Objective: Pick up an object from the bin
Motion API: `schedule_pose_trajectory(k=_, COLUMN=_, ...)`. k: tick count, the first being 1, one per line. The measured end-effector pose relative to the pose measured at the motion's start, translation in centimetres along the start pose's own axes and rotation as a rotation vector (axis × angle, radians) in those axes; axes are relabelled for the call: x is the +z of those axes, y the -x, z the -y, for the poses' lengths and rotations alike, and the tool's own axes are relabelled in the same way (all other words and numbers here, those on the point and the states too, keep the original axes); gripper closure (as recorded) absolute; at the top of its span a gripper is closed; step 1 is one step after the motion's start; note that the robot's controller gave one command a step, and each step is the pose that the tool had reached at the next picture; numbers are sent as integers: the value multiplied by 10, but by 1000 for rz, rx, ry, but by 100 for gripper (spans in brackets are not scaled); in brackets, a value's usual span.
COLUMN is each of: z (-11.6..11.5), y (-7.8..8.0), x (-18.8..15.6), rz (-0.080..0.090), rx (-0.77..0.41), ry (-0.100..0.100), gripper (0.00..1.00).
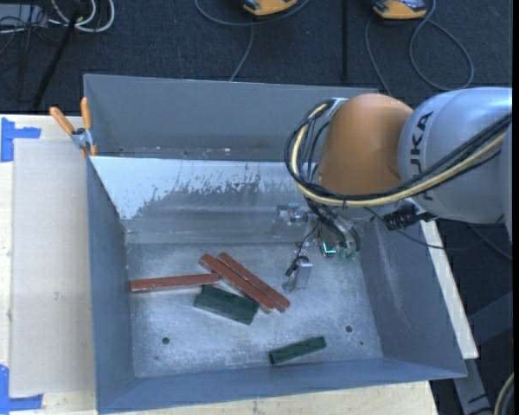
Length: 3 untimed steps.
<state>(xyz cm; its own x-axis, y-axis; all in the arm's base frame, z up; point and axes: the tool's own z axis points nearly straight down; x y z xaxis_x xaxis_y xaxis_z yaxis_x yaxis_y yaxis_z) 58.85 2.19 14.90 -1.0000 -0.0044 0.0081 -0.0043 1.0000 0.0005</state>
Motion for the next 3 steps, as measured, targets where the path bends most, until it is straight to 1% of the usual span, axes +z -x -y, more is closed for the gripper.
schedule_pose_trajectory(k=1, z=-29, y=-28, x=79, rz=-3, rx=-11, ry=1, gripper=0)
schedule_pose_trajectory(k=2, z=-28, y=-25, x=75, rz=7, rx=-9, ry=0, gripper=100)
schedule_pose_trajectory(k=3, z=-71, y=-27, x=-45, rz=16, rx=-99, ry=1, gripper=100)
